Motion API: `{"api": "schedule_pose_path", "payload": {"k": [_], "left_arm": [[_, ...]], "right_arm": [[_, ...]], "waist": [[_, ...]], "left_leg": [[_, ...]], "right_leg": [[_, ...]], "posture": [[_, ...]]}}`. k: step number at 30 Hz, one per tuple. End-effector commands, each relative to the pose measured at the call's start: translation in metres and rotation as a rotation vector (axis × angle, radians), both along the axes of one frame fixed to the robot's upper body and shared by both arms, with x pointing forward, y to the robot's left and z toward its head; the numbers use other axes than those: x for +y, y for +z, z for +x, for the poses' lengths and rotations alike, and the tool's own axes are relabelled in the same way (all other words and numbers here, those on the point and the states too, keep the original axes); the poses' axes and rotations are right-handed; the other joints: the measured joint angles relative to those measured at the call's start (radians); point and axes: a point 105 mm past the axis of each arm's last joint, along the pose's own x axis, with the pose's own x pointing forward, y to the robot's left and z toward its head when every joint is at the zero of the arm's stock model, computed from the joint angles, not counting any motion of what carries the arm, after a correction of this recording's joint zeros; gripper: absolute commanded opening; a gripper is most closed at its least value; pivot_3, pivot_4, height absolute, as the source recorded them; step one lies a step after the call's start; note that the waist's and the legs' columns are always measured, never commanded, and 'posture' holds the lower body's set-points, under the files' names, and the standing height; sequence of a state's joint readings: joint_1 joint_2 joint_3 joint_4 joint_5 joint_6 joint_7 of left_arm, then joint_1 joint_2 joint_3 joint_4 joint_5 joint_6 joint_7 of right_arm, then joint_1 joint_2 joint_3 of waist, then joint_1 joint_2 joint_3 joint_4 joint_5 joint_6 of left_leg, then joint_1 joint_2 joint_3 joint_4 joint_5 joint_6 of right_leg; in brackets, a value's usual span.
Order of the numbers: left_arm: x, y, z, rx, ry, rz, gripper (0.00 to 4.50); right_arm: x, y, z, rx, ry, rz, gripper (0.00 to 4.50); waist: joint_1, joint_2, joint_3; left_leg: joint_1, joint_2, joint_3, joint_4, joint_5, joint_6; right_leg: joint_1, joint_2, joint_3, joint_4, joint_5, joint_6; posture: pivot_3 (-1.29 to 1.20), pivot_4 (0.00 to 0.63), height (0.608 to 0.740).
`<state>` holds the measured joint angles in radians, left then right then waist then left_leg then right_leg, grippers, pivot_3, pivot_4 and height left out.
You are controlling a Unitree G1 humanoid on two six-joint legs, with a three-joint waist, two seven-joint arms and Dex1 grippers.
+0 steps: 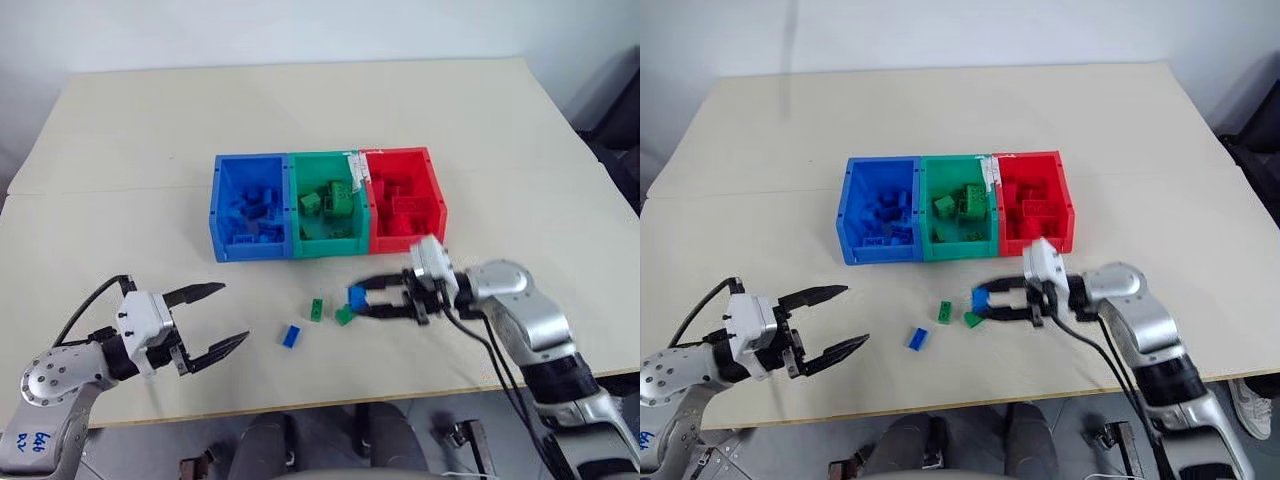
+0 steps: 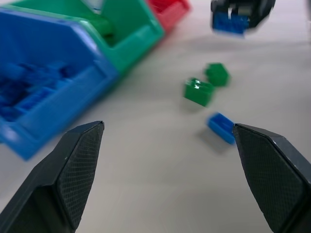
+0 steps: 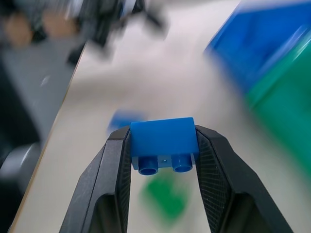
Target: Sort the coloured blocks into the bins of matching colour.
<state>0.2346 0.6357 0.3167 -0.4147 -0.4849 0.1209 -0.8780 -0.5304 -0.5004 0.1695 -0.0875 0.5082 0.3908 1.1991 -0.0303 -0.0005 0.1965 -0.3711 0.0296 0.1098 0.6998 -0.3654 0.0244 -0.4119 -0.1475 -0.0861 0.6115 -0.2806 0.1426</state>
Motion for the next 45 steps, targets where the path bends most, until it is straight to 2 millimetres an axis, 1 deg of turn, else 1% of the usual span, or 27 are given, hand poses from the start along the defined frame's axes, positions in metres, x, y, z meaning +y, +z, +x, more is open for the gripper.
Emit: {"api": "schedule_pose_path", "payload": {"k": [1,4,6,9,11,13,15,17,20,21,22,25,27,29,31,33,34,36,37,38,40,42,45], "left_arm": [[0.004,0.009,0.005,-0.045,0.066,-0.047,4.50],[0.005,0.011,0.009,-0.055,0.091,-0.063,4.50],[0.006,0.013,0.012,-0.068,0.115,-0.084,4.50],[0.003,0.014,0.014,-0.078,0.125,-0.094,4.50],[0.001,0.015,0.015,-0.082,0.125,-0.098,4.50],[0.000,0.015,0.015,-0.084,0.125,-0.101,4.50],[0.000,0.015,0.015,-0.085,0.126,-0.101,4.50],[0.001,0.015,0.015,-0.085,0.127,-0.101,4.50],[-0.001,0.015,0.015,-0.087,0.118,-0.099,4.50],[-0.001,0.016,0.016,-0.088,0.112,-0.100,4.50],[-0.003,0.017,0.016,-0.089,0.104,-0.100,4.50],[-0.007,0.018,0.017,-0.089,0.074,-0.095,4.50],[-0.012,0.017,0.017,-0.085,0.037,-0.080,4.50],[-0.016,0.015,0.018,-0.071,-0.013,-0.059,4.50],[-0.018,0.013,0.018,-0.039,-0.044,-0.063,4.50],[-0.019,0.009,0.022,0.003,-0.055,-0.066,4.50],[-0.021,0.008,0.023,0.015,-0.077,-0.058,4.50],[-0.027,0.005,0.027,0.017,-0.118,-0.036,4.50],[-0.031,0.005,0.029,0.016,-0.142,-0.032,4.50],[-0.034,0.005,0.031,0.013,-0.158,-0.027,4.50],[-0.043,0.005,0.035,0.004,-0.196,-0.018,4.50],[-0.050,0.005,0.039,-0.009,-0.229,-0.004,4.50],[-0.052,0.005,0.042,-0.024,-0.248,0.011,4.50]], "right_arm": [[0.032,0.029,0.014,-0.029,-0.045,0.068,1.46],[0.052,0.041,0.032,-0.053,-0.104,0.097,1.46],[0.071,0.049,0.052,-0.102,-0.182,0.106,1.46],[0.088,0.052,0.072,-0.142,-0.257,0.082,1.46],[0.094,0.053,0.078,-0.149,-0.275,0.082,1.46],[0.098,0.050,0.079,-0.146,-0.263,0.060,1.46],[0.100,0.054,0.078,-0.162,-0.261,0.081,2.24],[0.101,0.055,0.076,-0.162,-0.244,0.080,2.84],[0.092,0.062,0.070,-0.189,-0.228,0.104,3.86],[0.086,0.066,0.067,-0.194,-0.218,0.119,4.25],[0.079,0.068,0.063,-0.201,-0.199,0.125,4.48],[0.057,0.069,0.053,-0.244,-0.181,0.138,4.48],[0.029,0.063,0.045,-0.264,-0.174,0.127,4.48],[-0.010,0.049,0.035,-0.257,-0.181,0.090,4.48],[-0.040,0.036,0.022,-0.188,-0.183,0.055,4.48],[-0.068,0.024,0.012,-0.174,-0.214,0.001,4.48],[-0.086,0.018,0.008,-0.186,-0.255,-0.021,4.48],[-0.114,0.012,-0.002,-0.223,-0.305,-0.022,4.48],[-0.128,0.010,-0.005,-0.241,-0.360,-0.017,4.48],[-0.137,0.009,-0.008,-0.255,-0.385,-0.010,4.48],[-0.160,-0.007,-0.021,-0.249,-0.421,-0.084,4.48],[-0.179,-0.018,-0.030,-0.227,-0.472,-0.115,4.48],[-0.194,-0.027,-0.036,-0.222,-0.523,-0.139,4.48]], "waist": [[-0.002,0.000,0.000],[0.001,0.000,0.000],[-0.001,0.000,0.000],[-0.003,0.000,0.000],[-0.003,0.000,0.000],[-0.003,0.000,0.000],[-0.005,0.000,0.000],[-0.007,0.000,0.000],[-0.010,0.000,0.000],[-0.010,0.000,0.000],[-0.008,0.000,0.000],[0.000,-0.001,0.000],[0.004,-0.001,0.000],[0.011,-0.001,-0.001],[0.016,-0.001,0.000],[0.018,-0.001,0.000],[0.017,0.000,0.000],[0.019,-0.001,0.000],[0.020,-0.001,0.000],[0.020,-0.001,0.000],[0.024,-0.001,0.000],[0.028,-0.001,0.000],[0.027,-0.001,0.000]], "left_leg": [[0.000,0.000,0.000,0.000,0.000,0.000],[-0.001,0.000,0.000,-0.001,0.000,-0.001],[-0.002,-0.001,0.000,-0.001,0.000,-0.001],[-0.002,-0.001,0.001,-0.001,0.000,0.000],[-0.002,-0.001,0.000,-0.001,0.000,0.000],[-0.002,0.000,0.000,-0.002,-0.001,-0.001],[-0.003,0.000,0.000,-0.002,-0.001,-0.001],[-0.003,0.000,0.000,-0.002,-0.001,-0.001],[-0.003,0.001,0.000,-0.002,-0.001,-0.001],[-0.003,0.001,0.000,-0.002,-0.001,-0.001],[-0.003,0.001,0.000,-0.001,-0.001,-0.001],[-0.003,0.001,-0.001,-0.001,-0.001,-0.001],[-0.003,0.000,-0.001,-0.001,-0.001,-0.001],[-0.004,0.000,-0.002,-0.001,-0.001,-0.001],[-0.004,0.000,-0.001,-0.001,-0.002,0.000],[-0.004,-0.001,-0.001,-0.002,-0.003,0.000],[-0.003,-0.002,0.000,-0.001,-0.003,0.000],[-0.002,-0.002,0.001,-0.001,-0.003,0.000],[-0.001,-0.001,0.003,-0.001,-0.003,-0.001],[0.000,-0.001,0.006,-0.001,-0.003,-0.001],[0.001,-0.001,0.009,-0.001,-0.003,-0.001],[0.001,-0.001,0.010,-0.001,-0.003,-0.001],[0.001,-0.001,0.010,0.000,-0.003,-0.001]], "right_leg": [[-0.001,0.000,0.000,0.001,0.000,0.000],[-0.002,0.000,-0.002,0.001,-0.001,-0.001],[-0.002,0.000,-0.003,0.001,-0.001,-0.002],[-0.002,-0.001,-0.004,0.001,-0.001,-0.002],[-0.002,-0.001,-0.007,0.001,-0.001,-0.002],[-0.002,-0.001,-0.010,0.001,-0.001,-0.002],[-0.002,-0.001,-0.015,0.001,-0.001,-0.002],[-0.002,-0.001,-0.016,0.001,-0.001,-0.002],[-0.002,-0.001,-0.017,0.001,-0.001,-0.003],[-0.002,-0.001,-0.017,0.001,-0.001,-0.003],[-0.002,-0.001,-0.017,0.001,-0.001,-0.003],[-0.002,-0.001,-0.018,0.000,-0.001,-0.003],[-0.002,-0.002,-0.018,0.000,-0.001,-0.003],[0.000,-0.002,-0.019,-0.001,-0.001,-0.003],[0.000,-0.002,-0.019,-0.002,-0.001,-0.003],[0.000,-0.001,-0.019,-0.003,-0.001,-0.003],[0.000,-0.001,-0.019,-0.003,-0.001,-0.003],[0.000,0.000,-0.019,-0.003,-0.001,-0.003],[0.001,0.000,-0.019,-0.003,-0.001,-0.003],[0.002,0.001,-0.019,-0.003,-0.001,-0.003],[0.002,0.000,-0.018,-0.002,-0.001,-0.003],[0.003,0.000,-0.018,-0.002,-0.001,-0.003],[0.003,0.000,-0.018,-0.002,-0.001,-0.003]], "posture": [[0.00,0.150,0.740],[0.00,0.150,0.740],[0.00,0.150,0.740],[0.00,0.150,0.740],[0.00,0.150,0.740],[0.00,0.150,0.740],[0.00,0.150,0.740],[0.00,0.150,0.740],[0.00,0.150,0.740],[0.00,0.150,0.740],[0.00,0.150,0.740],[0.00,0.150,0.740],[0.00,0.150,0.740],[0.00,0.150,0.740],[0.00,0.150,0.740],[0.00,0.150,0.740],[0.00,0.150,0.740],[0.00,0.150,0.740],[0.00,0.150,0.740],[0.00,0.150,0.740],[0.00,0.150,0.740],[0.00,0.150,0.740],[0.00,0.150,0.740]]}}
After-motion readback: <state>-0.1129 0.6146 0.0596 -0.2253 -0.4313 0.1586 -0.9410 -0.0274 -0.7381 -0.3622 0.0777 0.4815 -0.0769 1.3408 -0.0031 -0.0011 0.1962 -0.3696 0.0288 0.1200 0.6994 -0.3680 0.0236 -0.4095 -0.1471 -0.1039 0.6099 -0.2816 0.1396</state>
